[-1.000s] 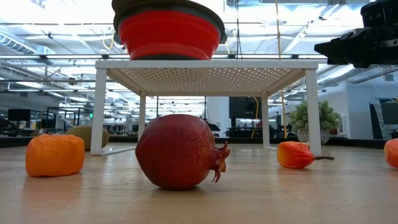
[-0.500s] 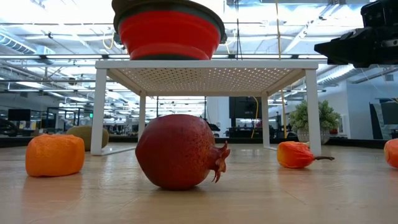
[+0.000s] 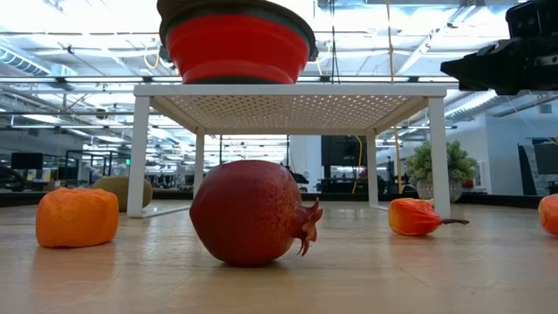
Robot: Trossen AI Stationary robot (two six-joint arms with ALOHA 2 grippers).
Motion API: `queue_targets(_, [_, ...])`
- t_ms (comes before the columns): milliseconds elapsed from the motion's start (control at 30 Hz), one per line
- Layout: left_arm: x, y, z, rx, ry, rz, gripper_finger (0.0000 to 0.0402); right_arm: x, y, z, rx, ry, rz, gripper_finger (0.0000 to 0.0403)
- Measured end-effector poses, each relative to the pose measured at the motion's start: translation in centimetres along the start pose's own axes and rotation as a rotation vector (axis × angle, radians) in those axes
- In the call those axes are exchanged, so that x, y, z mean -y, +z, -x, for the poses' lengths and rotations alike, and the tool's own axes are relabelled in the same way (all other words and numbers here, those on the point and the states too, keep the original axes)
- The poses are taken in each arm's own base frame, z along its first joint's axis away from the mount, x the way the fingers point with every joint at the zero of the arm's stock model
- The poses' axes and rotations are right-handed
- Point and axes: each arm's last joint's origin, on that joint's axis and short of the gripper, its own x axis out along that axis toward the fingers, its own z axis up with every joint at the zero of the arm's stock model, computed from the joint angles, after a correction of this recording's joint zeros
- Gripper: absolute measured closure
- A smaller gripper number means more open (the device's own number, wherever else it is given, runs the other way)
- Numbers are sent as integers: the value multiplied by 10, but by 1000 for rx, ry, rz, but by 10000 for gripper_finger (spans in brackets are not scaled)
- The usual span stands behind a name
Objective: Pick & Place Fruit
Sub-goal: Put the top pomegranate into the strainer bowl on the shelf, then put the kiwi into the strainer bowl on the shelf
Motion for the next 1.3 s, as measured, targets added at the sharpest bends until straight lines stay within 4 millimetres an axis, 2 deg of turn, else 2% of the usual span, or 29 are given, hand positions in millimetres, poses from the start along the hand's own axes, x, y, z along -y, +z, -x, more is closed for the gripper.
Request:
queue_targets(600, [2,-1,-4,-14,-24,-50,230,0,0,0,0,0,1,403])
queue_targets(967, [2,0,-2,-10,-27,-69,137,0,0,0,0,0,-7,403])
queue_targets(1100, [5,15,12,9,-99,-48,117,0,0,0,0,0,-21,403])
queue_targets(1300, [15,41,51,55,-274,-46,113,0,0,0,0,0,-25,403])
